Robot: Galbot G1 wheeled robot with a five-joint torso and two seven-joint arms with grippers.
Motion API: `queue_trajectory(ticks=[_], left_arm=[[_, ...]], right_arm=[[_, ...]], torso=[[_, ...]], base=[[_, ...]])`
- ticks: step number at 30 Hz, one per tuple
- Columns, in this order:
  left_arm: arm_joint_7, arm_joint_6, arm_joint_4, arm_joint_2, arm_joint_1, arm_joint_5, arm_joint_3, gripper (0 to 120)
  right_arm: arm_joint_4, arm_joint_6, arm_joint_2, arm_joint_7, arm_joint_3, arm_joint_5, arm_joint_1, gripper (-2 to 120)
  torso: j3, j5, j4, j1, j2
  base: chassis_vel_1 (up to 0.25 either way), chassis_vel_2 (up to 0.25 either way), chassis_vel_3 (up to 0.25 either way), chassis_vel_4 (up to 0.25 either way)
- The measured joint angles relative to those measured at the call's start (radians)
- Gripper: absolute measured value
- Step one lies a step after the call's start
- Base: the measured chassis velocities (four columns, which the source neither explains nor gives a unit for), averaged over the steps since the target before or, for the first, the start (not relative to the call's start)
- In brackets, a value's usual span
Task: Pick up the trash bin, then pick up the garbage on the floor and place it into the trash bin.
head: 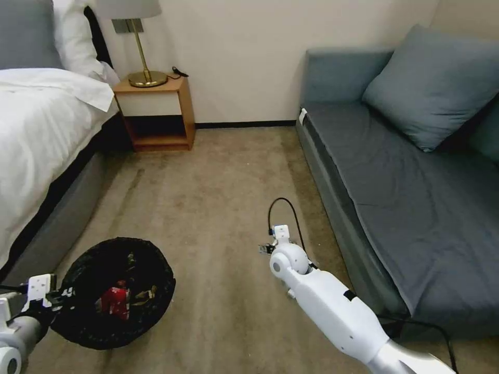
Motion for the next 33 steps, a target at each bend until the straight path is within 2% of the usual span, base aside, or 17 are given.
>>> queue_trajectory(ticks=[2,10,15,24,27,29,31,33], left_arm=[[0.0,0.0,0.003,0.0,-0.001,0.0,0.001,3],[0.001,0.0,0.004,0.005,-0.007,0.0,0.005,3],[0.001,0.0,0.005,0.008,-0.007,0.0,0.008,3],[0.001,0.0,0.0,0.019,-0.008,0.002,0.013,3],[0.001,0.0,-0.008,0.021,-0.005,0.002,0.008,3],[0.001,0.0,-0.008,0.021,-0.004,0.002,0.006,3],[0.002,0.0,-0.009,0.022,0.001,0.001,-0.003,3],[0.002,0.0,-0.008,0.022,0.003,0.0,-0.006,3]], right_arm=[[-0.045,0.016,0.049,0.071,0.072,0.016,-0.003,100],[-0.092,0.026,0.07,0.125,0.182,0.017,-0.023,100],[-0.147,0.021,0.068,0.117,0.249,0.01,-0.045,100],[-0.33,0.019,0.129,0.03,0.356,-0.024,0.0,99],[-0.427,0.03,0.16,-0.016,0.412,-0.092,0.031,87],[-0.432,0.033,0.162,-0.026,0.415,-0.098,0.032,85],[-0.443,0.043,0.163,-0.051,0.421,-0.115,0.033,76],[-0.44,0.046,0.163,-0.055,0.419,-0.118,0.029,73]], torso=[[0.0,0.0,0.0001,0.0,0.0],[0.0,-0.0001,0.0,0.0,0.0],[0.0,-0.0001,-0.0002,0.0,0.0],[0.0,-0.0002,0.0,0.0,0.0],[0.0,-0.0002,0.0002,0.0,0.0],[0.0,-0.0004,-0.0001,0.0,0.0],[0.0,-0.0005,0.0003,0.0,0.0],[0.0,-0.0007,0.0005,0.0,0.0]], base=[[0.0,0.0,0.0,0.0],[0.0,0.0,0.0,0.0],[0.0,0.0,0.0,0.0],[0.0,0.0,0.0,0.0],[0.0,0.0,0.0,0.0],[0.0,0.0,0.0,0.0],[0.0,0.0,0.0,0.0],[0.0,0.0,0.0,0.0]])
